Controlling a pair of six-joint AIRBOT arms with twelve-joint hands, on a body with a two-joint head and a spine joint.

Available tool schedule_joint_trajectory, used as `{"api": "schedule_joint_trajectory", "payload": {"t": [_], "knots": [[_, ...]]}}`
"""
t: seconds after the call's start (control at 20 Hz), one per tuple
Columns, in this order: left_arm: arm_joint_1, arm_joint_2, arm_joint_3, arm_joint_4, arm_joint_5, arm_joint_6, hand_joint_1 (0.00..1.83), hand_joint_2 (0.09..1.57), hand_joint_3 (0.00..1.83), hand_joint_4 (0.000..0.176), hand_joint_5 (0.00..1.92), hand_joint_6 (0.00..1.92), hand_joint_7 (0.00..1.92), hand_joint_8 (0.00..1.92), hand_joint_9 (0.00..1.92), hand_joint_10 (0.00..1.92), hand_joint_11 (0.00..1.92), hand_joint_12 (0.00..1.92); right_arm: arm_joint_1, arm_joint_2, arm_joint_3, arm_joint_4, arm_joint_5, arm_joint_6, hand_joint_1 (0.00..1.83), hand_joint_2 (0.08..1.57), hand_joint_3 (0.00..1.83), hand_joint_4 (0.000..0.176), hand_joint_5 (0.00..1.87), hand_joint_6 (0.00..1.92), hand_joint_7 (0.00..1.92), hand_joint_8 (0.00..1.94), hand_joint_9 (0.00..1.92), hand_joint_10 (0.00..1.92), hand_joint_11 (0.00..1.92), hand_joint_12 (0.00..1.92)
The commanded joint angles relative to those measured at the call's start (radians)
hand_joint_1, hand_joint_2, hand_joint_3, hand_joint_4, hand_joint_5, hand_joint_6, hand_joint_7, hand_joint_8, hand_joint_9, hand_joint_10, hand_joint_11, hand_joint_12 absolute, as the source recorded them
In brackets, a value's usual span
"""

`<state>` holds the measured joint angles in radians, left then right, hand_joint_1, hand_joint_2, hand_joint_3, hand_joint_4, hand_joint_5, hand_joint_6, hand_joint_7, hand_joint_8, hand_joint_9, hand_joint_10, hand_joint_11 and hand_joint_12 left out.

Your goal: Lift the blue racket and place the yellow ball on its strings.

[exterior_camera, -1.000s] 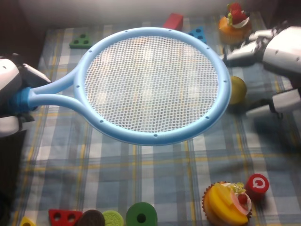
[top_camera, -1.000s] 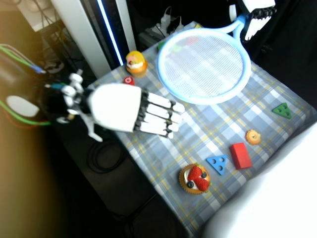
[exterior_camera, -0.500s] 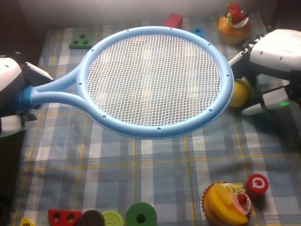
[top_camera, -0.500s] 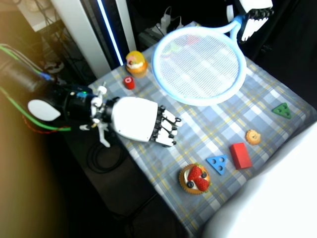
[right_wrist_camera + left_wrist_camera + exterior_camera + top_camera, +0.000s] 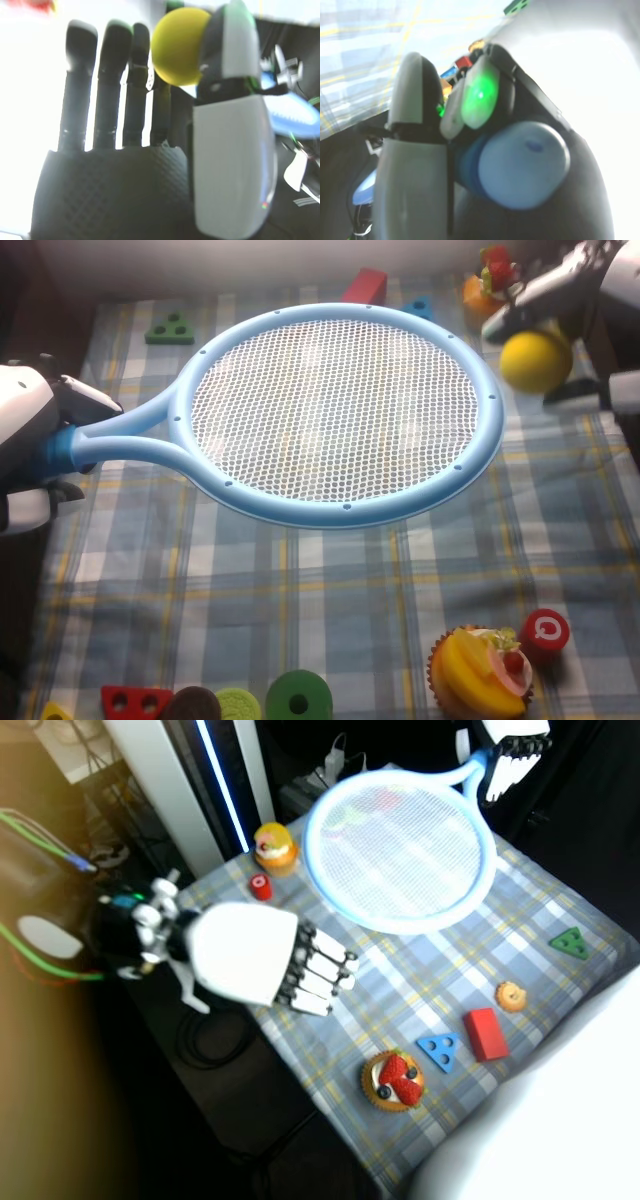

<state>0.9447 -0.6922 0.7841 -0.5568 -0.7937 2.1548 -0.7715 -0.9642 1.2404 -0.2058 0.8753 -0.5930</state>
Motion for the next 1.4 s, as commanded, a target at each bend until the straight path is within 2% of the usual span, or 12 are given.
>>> {"api": "schedule_joint_trajectory", "payload": {"t": [0.0,0.05,0.1,0.2,0.3,0.35,0.4,0.55,0.6,0.65,0.75,1.35], "knots": [[-0.017,0.003,0.001,0.024,-0.11,0.009,1.68,1.21,0.01,0.176,0.88,1.92,1.38,1.92,1.61,1.92,1.64,1.92,0.035,0.003,-0.008,0.02,0.17,-0.012,1.38,1.1,0.0,0.0,0.97,0.98,0.99,0.92,0.93,1.15,0.77,1.1],[-0.021,0.002,0.001,0.025,-0.11,0.021,1.69,1.21,0.01,0.176,0.89,1.92,1.38,1.92,1.61,1.92,1.62,1.92,0.079,0.005,-0.017,-0.018,0.185,-0.015,1.38,1.1,0.0,0.0,0.97,0.97,1.0,0.92,0.93,1.15,0.75,1.07],[-0.022,0.002,0.001,0.028,-0.109,0.024,1.65,1.23,0.02,0.176,0.9,1.92,1.38,1.92,1.61,1.92,1.62,1.92,0.116,0.004,-0.023,-0.058,0.185,-0.015,1.29,1.06,0.0,0.0,1.12,0.65,1.11,0.88,1.01,0.84,0.8,1.08],[-0.031,0.0,0.002,0.035,-0.103,0.032,1.57,1.27,0.04,0.176,0.86,1.92,1.36,1.92,1.58,1.92,1.63,1.92,0.163,-0.001,-0.039,-0.133,0.183,-0.014,1.27,1.02,0.0,0.013,1.25,0.45,1.23,0.64,1.22,0.42,0.89,1.02],[-0.046,-0.01,0.007,0.038,-0.097,0.056,1.54,1.27,0.03,0.176,0.8,1.92,1.31,1.92,1.56,1.92,1.62,1.92,0.18,-0.018,-0.044,-0.2,0.177,0.014,1.25,1.03,0.0,0.02,1.23,0.48,1.13,0.81,1.24,0.3,0.92,1.04],[-0.053,-0.015,0.008,0.039,-0.094,0.072,1.56,1.27,0.02,0.176,0.79,1.92,1.3,1.92,1.56,1.92,1.63,1.92,0.184,-0.024,-0.044,-0.226,0.167,0.032,1.25,1.03,0.0,0.037,1.2,0.58,1.17,0.69,1.28,0.25,0.98,0.99],[-0.059,-0.019,0.008,0.043,-0.091,0.086,1.53,1.28,0.02,0.176,0.8,1.92,1.3,1.92,1.57,1.92,1.63,1.92,0.186,-0.028,-0.044,-0.251,0.157,0.047,1.27,1.07,0.0,0.0,1.21,0.36,1.04,1.09,1.21,0.43,0.96,1.08],[-0.062,-0.021,0.007,0.05,-0.102,0.089,1.6,1.26,0.01,0.176,0.81,1.92,1.31,1.92,1.57,1.92,1.63,1.92,0.187,-0.031,-0.044,-0.286,0.117,0.063,1.27,1.1,0.0,0.0,1.13,0.46,0.96,1.25,0.97,0.8,0.82,1.2],[-0.062,-0.02,0.005,0.05,-0.107,0.089,1.61,1.26,0.01,0.176,0.86,1.92,1.33,1.92,1.59,1.92,1.64,1.92,0.187,-0.031,-0.044,-0.286,0.113,0.063,1.26,1.1,0.01,0.0,1.01,0.71,1.01,1.14,0.93,0.67,0.74,1.1],[-0.062,-0.02,0.004,0.05,-0.112,0.089,1.61,1.26,0.01,0.176,0.86,1.92,1.36,1.92,1.61,1.92,1.65,1.92,0.187,-0.031,-0.044,-0.286,0.11,0.064,1.08,1.07,0.0,0.0,0.8,0.29,0.89,0.5,0.87,0.48,0.62,1.02],[-0.062,-0.018,0.001,0.054,-0.121,0.089,1.65,1.23,0.0,0.176,0.91,1.92,1.36,1.92,1.59,1.92,1.64,1.92,0.187,-0.029,-0.045,-0.288,0.109,0.075,0.72,1.22,0.0,0.0,0.62,0.02,0.81,0.05,0.79,0.15,0.4,0.94],[-0.062,-0.015,-0.004,0.054,-0.155,0.089,1.63,1.23,0.0,0.176,0.88,1.92,1.34,1.92,1.56,1.92,1.61,1.92,0.166,-0.019,-0.049,-0.288,0.096,0.097,0.61,1.26,0.0,0.0,0.55,0.0,0.67,0.0,0.67,0.0,0.31,0.89]]}}
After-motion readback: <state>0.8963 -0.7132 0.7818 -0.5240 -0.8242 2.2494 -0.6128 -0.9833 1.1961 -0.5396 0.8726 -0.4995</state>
